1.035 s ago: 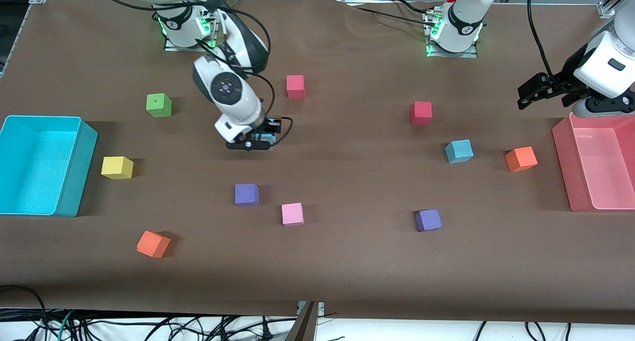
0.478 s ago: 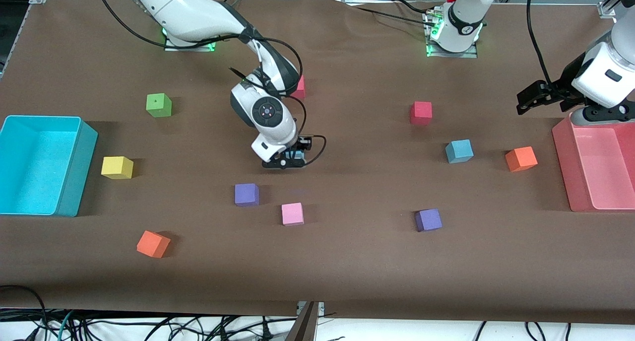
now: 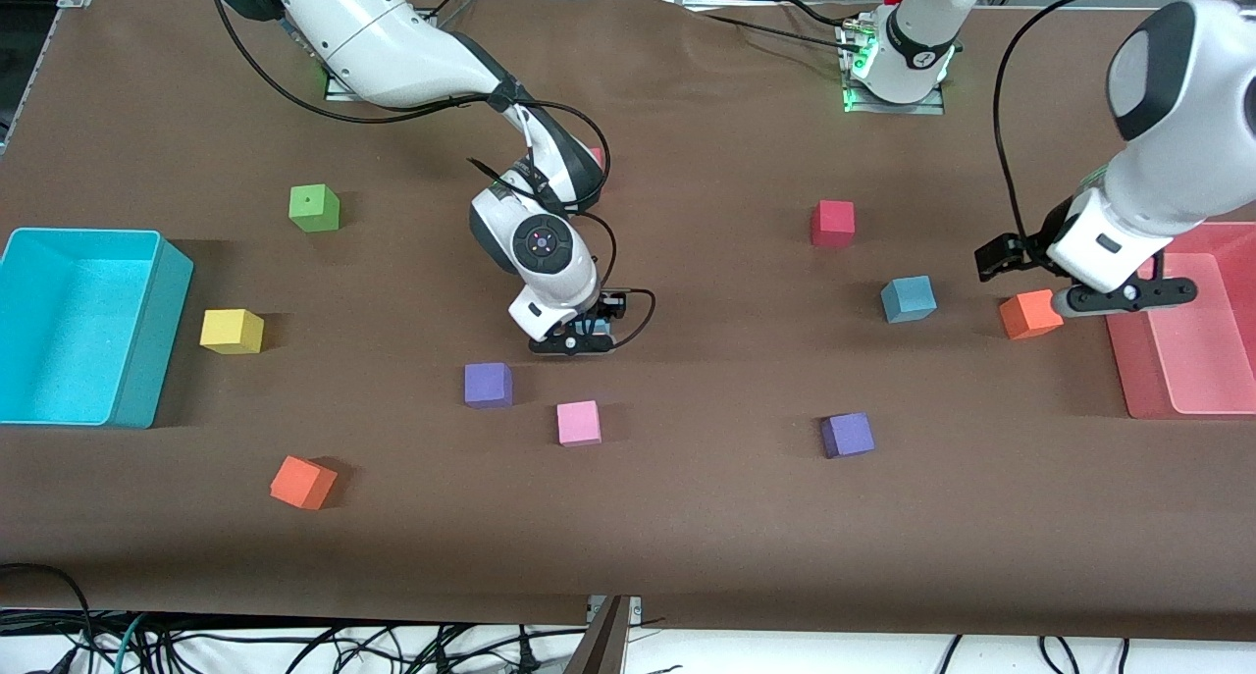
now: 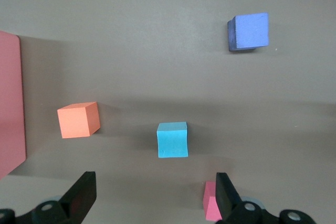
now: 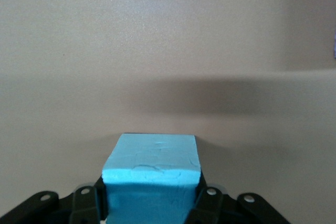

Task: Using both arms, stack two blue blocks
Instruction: 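Carry the cube to mid-table while the left gripper grasps another blue cube, then set the cube down, open the right gripper while the left gripper lifts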

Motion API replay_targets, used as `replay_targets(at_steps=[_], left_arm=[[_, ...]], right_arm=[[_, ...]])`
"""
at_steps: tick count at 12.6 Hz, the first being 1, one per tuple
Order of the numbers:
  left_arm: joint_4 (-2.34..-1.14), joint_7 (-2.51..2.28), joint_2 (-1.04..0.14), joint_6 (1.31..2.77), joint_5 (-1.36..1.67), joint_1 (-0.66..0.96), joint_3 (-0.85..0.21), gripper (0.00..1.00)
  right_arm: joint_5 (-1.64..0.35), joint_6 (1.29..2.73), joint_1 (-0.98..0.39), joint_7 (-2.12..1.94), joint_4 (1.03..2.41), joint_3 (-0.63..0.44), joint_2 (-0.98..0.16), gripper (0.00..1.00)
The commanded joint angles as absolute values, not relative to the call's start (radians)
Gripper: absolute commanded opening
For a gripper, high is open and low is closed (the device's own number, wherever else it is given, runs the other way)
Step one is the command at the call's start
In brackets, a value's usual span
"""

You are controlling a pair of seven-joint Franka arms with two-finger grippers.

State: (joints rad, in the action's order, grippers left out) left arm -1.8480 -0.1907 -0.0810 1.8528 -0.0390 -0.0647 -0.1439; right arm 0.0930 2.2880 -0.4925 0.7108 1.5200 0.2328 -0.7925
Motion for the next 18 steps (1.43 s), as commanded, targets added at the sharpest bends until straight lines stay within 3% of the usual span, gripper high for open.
replay_targets(at_steps=[1, 2, 3, 5, 6, 7, 12, 18], left_arm=[[-1.998, -0.167, -0.061, 2.010, -0.052, -0.077, -0.147, 1.00], [-2.040, -0.167, -0.066, 2.051, -0.051, -0.089, -0.147, 1.00], [-2.068, -0.169, -0.080, 2.078, -0.038, -0.090, -0.147, 1.00], [-2.152, -0.172, -0.097, 2.178, -0.006, -0.092, -0.147, 1.00], [-2.204, -0.172, -0.109, 2.245, -0.006, -0.092, -0.147, 1.00], [-2.253, -0.173, -0.121, 2.317, -0.006, -0.092, -0.147, 1.00], [-2.310, -0.172, -0.218, 2.473, -0.005, -0.086, -0.149, 1.00], [-2.332, -0.172, -0.287, 2.540, -0.002, -0.077, -0.149, 1.00]], right_arm=[[0.103, 2.255, -0.508, 0.716, 1.514, 0.229, -0.790, 0.22], [0.103, 2.255, -0.508, 0.713, 1.523, 0.229, -0.790, 0.22], [0.103, 2.255, -0.508, 0.715, 1.540, 0.229, -0.788, 0.30], [0.103, 2.255, -0.508, 0.716, 1.574, 0.229, -0.764, 0.31], [0.103, 2.255, -0.508, 0.716, 1.575, 0.229, -0.761, 0.48], [0.101, 2.263, -0.506, 0.727, 1.572, 0.229, -0.762, 0.99], [0.101, 2.252, -0.497, 0.706, 1.565, 0.230, -0.709, 0.99], [0.075, 1.935, -0.433, 0.551, 1.586, 0.233, -0.422, 1.00]])
